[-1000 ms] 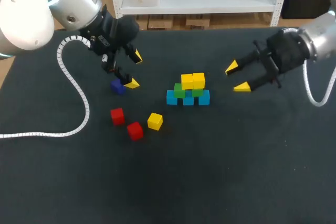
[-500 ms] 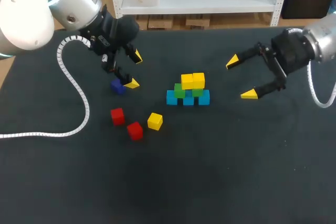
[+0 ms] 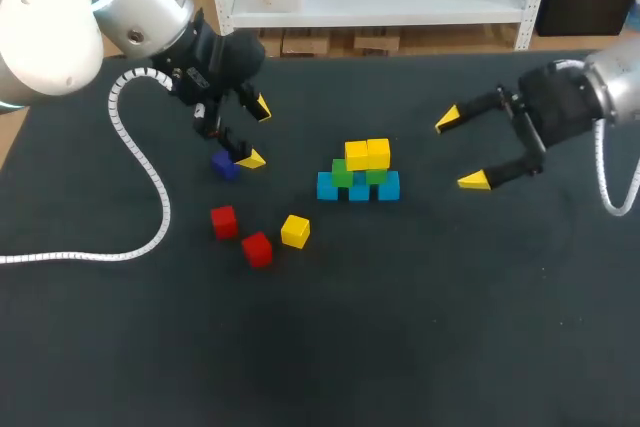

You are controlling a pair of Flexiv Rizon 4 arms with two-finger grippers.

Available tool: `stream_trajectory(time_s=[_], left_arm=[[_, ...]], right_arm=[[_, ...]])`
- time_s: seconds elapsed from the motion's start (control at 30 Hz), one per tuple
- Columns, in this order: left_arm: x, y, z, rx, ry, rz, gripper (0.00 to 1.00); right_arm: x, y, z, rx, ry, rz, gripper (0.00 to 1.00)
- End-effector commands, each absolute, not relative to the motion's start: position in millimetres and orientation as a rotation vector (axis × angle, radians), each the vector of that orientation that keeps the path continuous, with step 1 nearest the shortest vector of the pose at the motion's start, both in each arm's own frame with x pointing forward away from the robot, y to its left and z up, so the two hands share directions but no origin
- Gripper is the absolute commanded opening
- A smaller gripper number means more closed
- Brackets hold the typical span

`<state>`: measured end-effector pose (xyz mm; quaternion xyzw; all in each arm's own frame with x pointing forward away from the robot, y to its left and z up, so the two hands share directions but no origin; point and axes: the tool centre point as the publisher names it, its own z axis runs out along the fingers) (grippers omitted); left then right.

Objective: Place the blue cubes, place green cubes on the blue cubes, place the yellow cubes on the green cubes, then place the red cubes on the yellow cubes, and place purple cube on the red cubes.

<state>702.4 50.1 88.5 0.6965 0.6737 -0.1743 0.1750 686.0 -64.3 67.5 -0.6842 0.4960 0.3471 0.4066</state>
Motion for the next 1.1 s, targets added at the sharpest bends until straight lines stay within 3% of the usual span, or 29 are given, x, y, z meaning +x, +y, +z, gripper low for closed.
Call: stream_trajectory(time_s=[0.03, 0.4, 0.83, 1.1], left_arm=[[703.6, 50.8, 87.9, 1.976, 1.905, -0.497, 1.0], [703.6, 50.8, 87.9, 1.976, 1.905, -0.497, 1.0], [703.6, 50.8, 87.9, 1.976, 1.905, -0.497, 1.0], [666.9, 49.5, 80.4, 2.071, 1.82, -0.473, 1.0]], right_arm=[[667.4, -89.9, 81.2, -1.65, 1.318, 0.714, 1.0], [689.7, -123.9, 87.9, -1.682, 1.335, 0.592, 1.0], [694.3, -125.9, 90.5, -1.697, 1.327, 0.595, 1.0], [694.3, -125.9, 90.5, -1.697, 1.327, 0.595, 1.0]])
